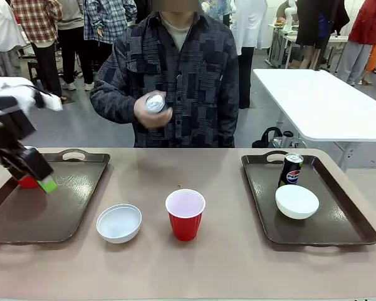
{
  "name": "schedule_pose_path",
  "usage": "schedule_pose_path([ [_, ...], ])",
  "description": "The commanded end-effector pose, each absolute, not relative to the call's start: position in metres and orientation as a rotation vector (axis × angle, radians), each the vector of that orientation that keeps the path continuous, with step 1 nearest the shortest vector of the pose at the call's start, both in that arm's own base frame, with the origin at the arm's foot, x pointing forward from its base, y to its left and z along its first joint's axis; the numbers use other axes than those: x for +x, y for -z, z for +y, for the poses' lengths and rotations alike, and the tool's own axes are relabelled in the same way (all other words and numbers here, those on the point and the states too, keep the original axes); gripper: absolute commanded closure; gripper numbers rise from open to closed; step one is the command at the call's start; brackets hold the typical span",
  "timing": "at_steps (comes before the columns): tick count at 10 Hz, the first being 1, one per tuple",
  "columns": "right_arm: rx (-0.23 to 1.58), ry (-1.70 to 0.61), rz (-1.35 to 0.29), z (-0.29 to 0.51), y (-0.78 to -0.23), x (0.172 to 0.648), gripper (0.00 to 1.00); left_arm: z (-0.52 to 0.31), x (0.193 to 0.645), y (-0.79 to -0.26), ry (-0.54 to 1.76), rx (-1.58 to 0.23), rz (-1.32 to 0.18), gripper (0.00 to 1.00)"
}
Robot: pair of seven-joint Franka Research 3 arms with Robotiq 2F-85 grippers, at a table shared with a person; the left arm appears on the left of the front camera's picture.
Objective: Prepare tableware on both trays.
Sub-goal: Pick up a Picnic Bowl from the table and place it on a Handle tray.
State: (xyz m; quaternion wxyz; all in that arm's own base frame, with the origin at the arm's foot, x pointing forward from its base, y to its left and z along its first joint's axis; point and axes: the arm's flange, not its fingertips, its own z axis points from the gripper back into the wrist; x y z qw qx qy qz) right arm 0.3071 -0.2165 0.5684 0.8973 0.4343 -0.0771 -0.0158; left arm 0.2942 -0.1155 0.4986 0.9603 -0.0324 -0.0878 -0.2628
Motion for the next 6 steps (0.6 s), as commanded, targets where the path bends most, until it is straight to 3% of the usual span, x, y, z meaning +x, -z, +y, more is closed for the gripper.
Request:
schedule_pose_path([
  [1, 0.991, -0.055, -0.137, -0.231, -0.561, 0.322, 0.09, -0.133, 0.289, -0.444, 0.521, 0.035, -0.185, 0.00],
  [2, 0.990, -0.067, -0.128, -0.233, -0.557, 0.327, 0.09, -0.138, 0.290, -0.436, 0.522, 0.017, -0.191, 0.00],
  [3, 0.898, -0.031, -0.133, -0.225, -0.552, 0.331, 0.09, -0.135, 0.300, -0.486, 0.551, -0.006, -0.174, 0.00],
  [6, 0.965, -0.027, -0.139, -0.222, -0.552, 0.320, 0.09, -0.135, 0.300, -0.486, 0.551, -0.006, -0.174, 0.00],
])
